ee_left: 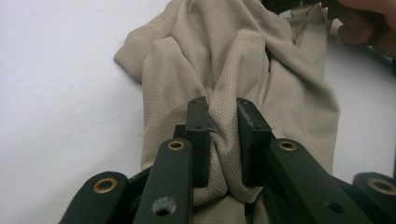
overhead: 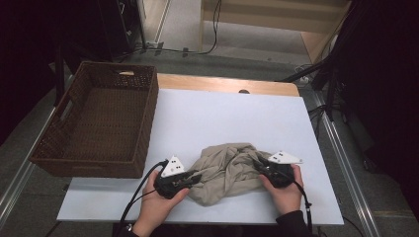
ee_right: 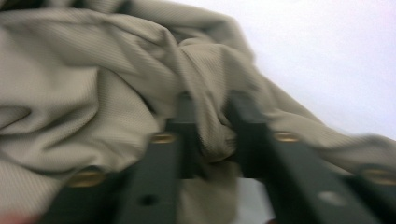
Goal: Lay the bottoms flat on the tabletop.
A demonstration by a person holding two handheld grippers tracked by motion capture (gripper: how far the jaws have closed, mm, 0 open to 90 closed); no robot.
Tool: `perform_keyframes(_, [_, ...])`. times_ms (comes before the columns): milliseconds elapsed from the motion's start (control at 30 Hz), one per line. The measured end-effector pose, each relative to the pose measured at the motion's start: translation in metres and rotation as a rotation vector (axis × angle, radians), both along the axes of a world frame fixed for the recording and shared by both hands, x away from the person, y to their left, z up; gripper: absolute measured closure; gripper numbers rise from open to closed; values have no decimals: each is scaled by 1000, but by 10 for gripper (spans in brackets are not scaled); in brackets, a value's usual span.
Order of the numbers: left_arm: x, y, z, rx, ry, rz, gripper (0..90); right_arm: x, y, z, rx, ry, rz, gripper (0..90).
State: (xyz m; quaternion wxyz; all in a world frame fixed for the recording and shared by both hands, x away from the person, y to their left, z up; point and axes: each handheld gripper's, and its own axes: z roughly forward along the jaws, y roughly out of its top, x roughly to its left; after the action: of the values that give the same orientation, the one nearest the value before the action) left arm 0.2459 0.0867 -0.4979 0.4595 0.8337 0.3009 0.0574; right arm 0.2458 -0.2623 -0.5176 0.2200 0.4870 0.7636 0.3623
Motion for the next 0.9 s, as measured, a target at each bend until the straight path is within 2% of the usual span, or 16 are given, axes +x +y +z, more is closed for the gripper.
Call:
perform_keyframes(33, [-1, 2, 1, -11, 2, 6, 775, -3, -12, 2, 37, -4, -17, 824])
perform_keyframes(67, [-1, 6, 2, -25, 6, 12, 775, -3, -12, 2, 37, -4, -17, 824])
perform_keyframes(133, [-1, 12, 5, -39, 5, 21, 775, -8, -31, 9, 38, -35, -86, 835])
perform_keyframes(167, [-1, 15, 6, -42, 3, 24, 775, -8, -31, 9, 38, -35, -86, 835])
perform_keyframes(200, [-1, 17, 7, -46, 2, 31, 775, -12, -45, 14, 55, -57, -130, 836])
perform_keyframes(233, [-1, 20, 8, -51, 6, 34, 775, -12, -45, 14, 55, -57, -130, 836])
perform_keyframes(400, [1, 27, 8, -64, 24, 31, 790, -21, -73, 21, 80, -97, -215, 837])
perform_keyframes(467, [1, 27, 7, -64, 31, 23, 794, -23, -80, 21, 101, -87, -232, 832])
perform_keyframes(567, [2, 27, 7, -75, 41, 8, 787, -24, -83, 21, 133, -104, -217, 781])
perform_keyframes(600, [2, 28, 7, -81, 44, 9, 758, -25, -84, 22, 144, -124, -212, 719])
perform_keyframes(633, [3, 28, 8, -88, 44, 18, 717, -26, -83, 24, 150, -140, -205, 673])
perform_keyframes(700, [5, 26, 11, -97, 39, 43, 554, -25, -81, 28, 171, -154, -178, 593])
perform_keyframes(733, [6, 25, 13, -102, 38, 46, 486, -24, -77, 30, 171, -161, -154, 551])
perform_keyframes(767, [7, 22, 15, -110, 34, 44, 458, -22, -74, 31, 167, -165, -141, 518])
perform_keyframes(833, [11, 14, 20, -94, 14, 38, 430, -18, -64, 34, 165, -165, -97, 472])
perform_keyframes(900, [17, 5, 23, -79, 7, 34, 408, -11, -50, 35, 127, -156, -49, 399])
